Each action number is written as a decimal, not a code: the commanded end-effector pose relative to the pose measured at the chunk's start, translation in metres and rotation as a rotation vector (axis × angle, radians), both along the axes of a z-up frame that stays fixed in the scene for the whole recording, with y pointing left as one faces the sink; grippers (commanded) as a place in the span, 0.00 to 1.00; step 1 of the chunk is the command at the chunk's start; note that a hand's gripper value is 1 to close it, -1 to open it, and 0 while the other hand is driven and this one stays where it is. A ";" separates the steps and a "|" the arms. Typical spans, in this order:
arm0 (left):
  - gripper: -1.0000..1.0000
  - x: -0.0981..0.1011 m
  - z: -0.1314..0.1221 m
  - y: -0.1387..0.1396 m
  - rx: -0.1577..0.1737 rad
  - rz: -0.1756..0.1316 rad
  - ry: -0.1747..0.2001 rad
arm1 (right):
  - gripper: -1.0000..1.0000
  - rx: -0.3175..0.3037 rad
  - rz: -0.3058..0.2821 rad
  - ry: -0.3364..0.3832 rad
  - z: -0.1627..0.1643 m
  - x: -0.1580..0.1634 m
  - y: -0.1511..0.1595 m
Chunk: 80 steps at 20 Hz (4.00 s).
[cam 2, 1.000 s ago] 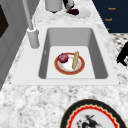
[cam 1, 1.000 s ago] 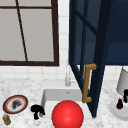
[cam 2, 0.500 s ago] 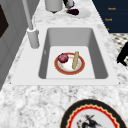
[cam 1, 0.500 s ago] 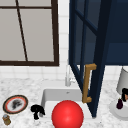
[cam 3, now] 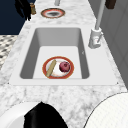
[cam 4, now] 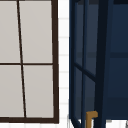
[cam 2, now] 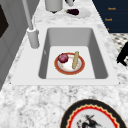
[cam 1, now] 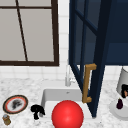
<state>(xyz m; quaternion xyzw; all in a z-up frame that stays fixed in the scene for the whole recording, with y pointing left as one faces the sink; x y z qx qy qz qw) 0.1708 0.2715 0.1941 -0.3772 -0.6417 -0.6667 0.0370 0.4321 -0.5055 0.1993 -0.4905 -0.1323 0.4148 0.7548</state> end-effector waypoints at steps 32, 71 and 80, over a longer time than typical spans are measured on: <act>0.50 0.000 0.000 0.000 0.000 0.000 0.000 | 1.00 0.044 0.158 -0.007 0.063 -0.081 0.047; 0.50 0.000 0.000 0.000 0.000 0.000 0.000 | 1.00 0.098 0.283 -0.031 0.220 -0.106 0.112; 0.50 0.000 0.000 0.000 0.000 0.000 0.000 | 1.00 0.084 0.306 -0.029 0.244 -0.120 0.136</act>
